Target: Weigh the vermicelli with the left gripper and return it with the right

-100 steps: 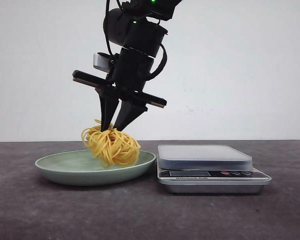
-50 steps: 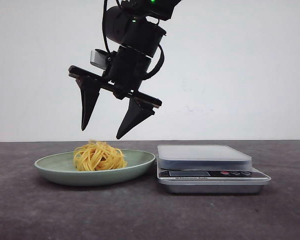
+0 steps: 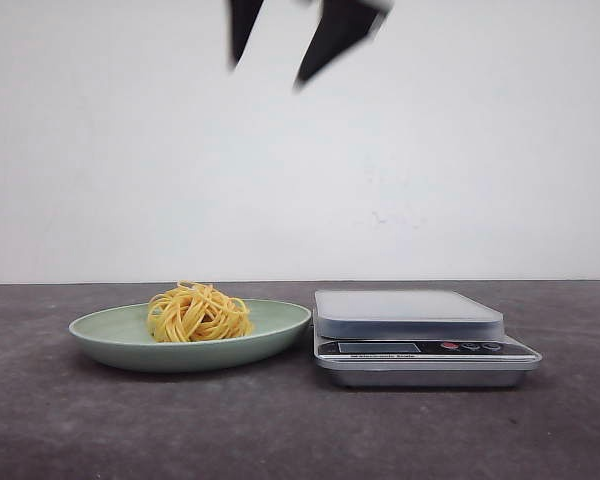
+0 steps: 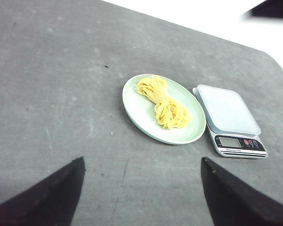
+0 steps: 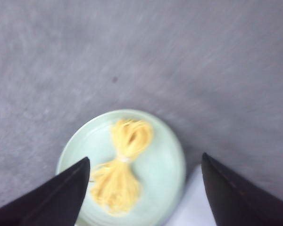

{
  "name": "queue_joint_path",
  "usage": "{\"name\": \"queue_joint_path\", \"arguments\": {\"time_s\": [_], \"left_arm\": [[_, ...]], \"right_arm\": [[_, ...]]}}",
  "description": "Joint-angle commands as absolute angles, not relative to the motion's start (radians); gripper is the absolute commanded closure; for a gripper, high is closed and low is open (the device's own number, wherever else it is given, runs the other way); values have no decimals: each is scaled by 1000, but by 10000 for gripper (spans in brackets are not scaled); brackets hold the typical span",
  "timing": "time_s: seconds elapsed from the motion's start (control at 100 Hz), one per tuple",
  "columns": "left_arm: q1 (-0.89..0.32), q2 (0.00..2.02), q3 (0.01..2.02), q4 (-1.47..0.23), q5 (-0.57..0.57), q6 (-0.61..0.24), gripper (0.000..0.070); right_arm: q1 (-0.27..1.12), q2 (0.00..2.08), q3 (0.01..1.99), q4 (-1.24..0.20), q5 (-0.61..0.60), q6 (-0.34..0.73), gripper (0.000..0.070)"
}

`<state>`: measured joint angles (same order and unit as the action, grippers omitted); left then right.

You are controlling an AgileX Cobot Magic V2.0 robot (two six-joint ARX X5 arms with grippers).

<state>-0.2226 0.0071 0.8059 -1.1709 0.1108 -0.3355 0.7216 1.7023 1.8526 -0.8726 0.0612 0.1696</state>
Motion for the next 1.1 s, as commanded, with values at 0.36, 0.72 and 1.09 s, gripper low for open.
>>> {"name": "queue_joint_path", "arguments": {"time_s": [0.36,0.72,1.09], "left_arm": [[-222,7,812,-1129,113,-325,239],[-222,7,812,-1124,109,-325,239],[-222,7,811,-1015,102,-329,243]], "right_arm": [[729,1195,1880,-1221,395,61,238],[730,810,1852,-1424,451,127,237],[728,496,1502,-1377,350,206,241]]}}
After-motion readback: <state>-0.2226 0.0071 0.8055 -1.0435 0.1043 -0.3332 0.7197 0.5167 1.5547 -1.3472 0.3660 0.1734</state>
